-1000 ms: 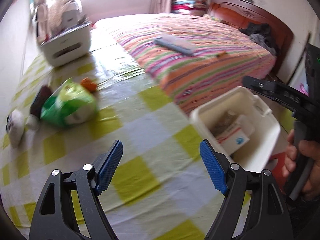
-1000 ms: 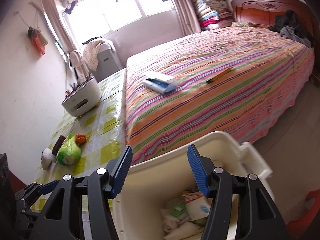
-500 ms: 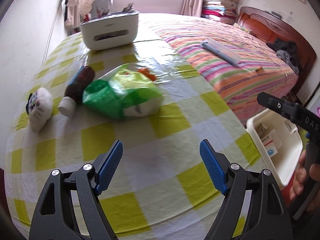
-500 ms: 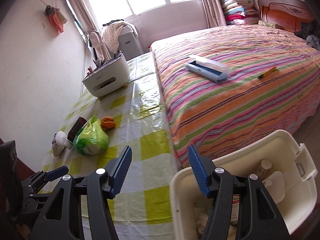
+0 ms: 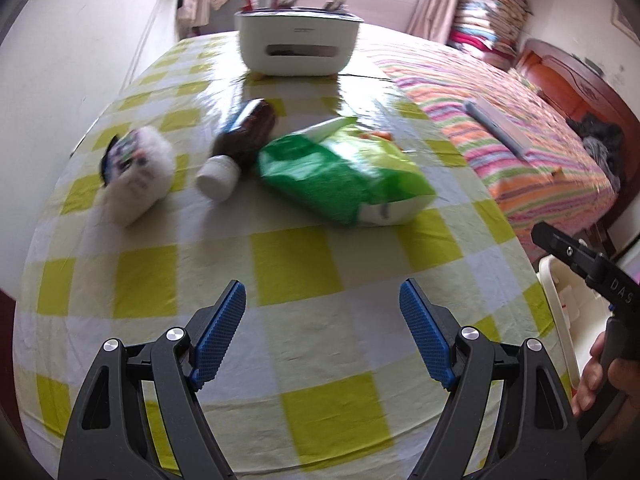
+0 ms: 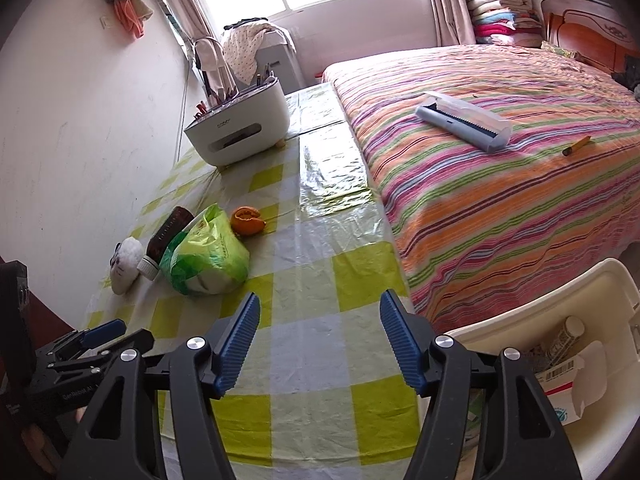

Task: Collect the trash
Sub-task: 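Move both open tools back over the table toward the plush toy and bottle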

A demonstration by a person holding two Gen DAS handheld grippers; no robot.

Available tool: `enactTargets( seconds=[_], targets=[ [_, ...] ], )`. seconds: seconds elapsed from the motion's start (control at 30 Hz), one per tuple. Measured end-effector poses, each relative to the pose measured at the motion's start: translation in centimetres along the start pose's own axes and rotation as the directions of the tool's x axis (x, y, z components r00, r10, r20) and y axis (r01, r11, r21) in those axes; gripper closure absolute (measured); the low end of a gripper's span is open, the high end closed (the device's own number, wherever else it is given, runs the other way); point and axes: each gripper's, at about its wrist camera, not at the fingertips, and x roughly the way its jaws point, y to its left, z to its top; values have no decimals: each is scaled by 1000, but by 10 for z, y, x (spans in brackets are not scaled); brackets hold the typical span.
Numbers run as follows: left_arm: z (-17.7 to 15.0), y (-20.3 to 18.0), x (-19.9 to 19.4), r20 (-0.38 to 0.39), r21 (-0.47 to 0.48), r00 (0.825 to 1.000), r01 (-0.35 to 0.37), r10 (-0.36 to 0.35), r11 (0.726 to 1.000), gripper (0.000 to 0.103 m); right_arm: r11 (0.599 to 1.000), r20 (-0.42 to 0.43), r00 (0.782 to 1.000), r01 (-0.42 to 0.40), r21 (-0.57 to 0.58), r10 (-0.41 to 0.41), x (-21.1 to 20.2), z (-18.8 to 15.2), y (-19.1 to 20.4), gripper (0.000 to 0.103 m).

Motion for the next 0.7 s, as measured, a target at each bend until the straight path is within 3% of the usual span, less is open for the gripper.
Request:
enactTargets(
  seconds=[0.27, 0.4, 0.47, 0.6, 0.7],
  targets=[
    [-6, 42, -15, 36, -91, 999, -24, 27, 996, 25, 999, 10, 999, -49, 21, 48, 1, -2, 3, 42],
    [4, 59, -12, 99, -52, 979, -174, 179, 983, 25, 999, 25, 999, -36, -19, 37, 9, -2, 10, 42],
    [13, 74, -6, 77, -67, 977, -196, 201, 978, 25, 999, 8, 999, -38, -23, 38, 15, -3, 14, 42],
    [27, 114, -13, 62, -196, 983, -156, 170, 968, 25, 991, -31, 991, -131, 33, 132, 18, -3, 24, 42],
    [37, 136, -24, 110, -234, 965, -208, 239, 950, 18, 971, 11, 972, -235, 44, 234, 17, 2, 38, 41]
  ],
)
